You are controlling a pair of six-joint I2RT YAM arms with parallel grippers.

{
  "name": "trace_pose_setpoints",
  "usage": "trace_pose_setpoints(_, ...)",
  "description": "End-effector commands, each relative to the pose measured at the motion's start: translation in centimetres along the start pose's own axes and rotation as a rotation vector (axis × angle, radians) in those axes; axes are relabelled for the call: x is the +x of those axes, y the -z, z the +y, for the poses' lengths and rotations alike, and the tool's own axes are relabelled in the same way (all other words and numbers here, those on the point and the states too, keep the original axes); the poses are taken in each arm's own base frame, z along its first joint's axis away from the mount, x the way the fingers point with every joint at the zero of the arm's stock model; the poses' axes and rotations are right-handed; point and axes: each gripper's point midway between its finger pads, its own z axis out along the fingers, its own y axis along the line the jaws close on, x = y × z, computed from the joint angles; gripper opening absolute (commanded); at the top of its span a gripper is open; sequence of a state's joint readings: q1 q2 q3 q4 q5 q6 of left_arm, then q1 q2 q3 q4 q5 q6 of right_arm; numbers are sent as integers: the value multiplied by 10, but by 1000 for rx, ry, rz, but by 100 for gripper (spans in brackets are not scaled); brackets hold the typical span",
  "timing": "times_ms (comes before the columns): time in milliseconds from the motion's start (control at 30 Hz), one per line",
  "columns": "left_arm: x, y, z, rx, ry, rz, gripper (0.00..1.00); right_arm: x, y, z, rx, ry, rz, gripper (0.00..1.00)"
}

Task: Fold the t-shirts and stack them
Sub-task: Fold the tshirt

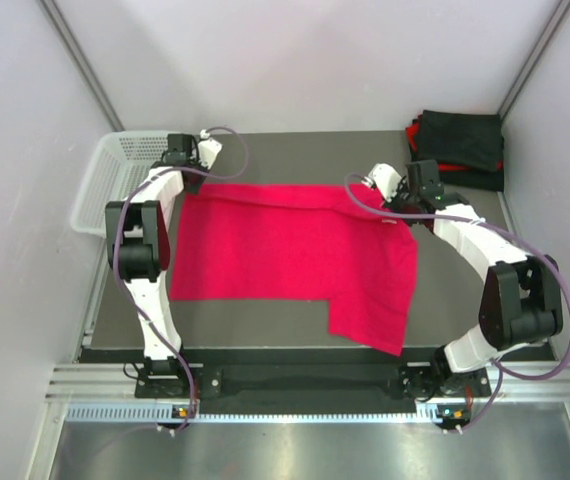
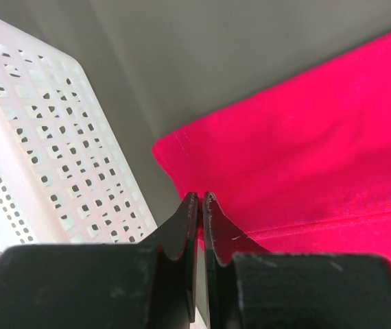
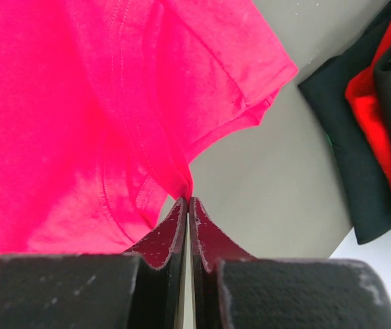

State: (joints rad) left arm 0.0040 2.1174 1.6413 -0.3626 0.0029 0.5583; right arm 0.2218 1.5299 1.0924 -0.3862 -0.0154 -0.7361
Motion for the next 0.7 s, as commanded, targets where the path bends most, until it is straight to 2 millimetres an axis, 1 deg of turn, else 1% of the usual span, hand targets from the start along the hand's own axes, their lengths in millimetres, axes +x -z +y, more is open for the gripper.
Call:
trace_pose_setpoints(0,-4,27,31,-75,-2,-18,0,-12,9,2,-3,-15,-48,0)
trace_pose_setpoints(300,10,33,22,-58,0,16,0,-1,10,27,-69,-27,-30,0)
trace_pose_setpoints(567,18,37,20,-57,-20,39,0,3,9,42,-106,-31,-24,0)
trace_pose_setpoints(667,25,38,19,-65,-32,56,0,3,10,46,-116,-33,-26,0)
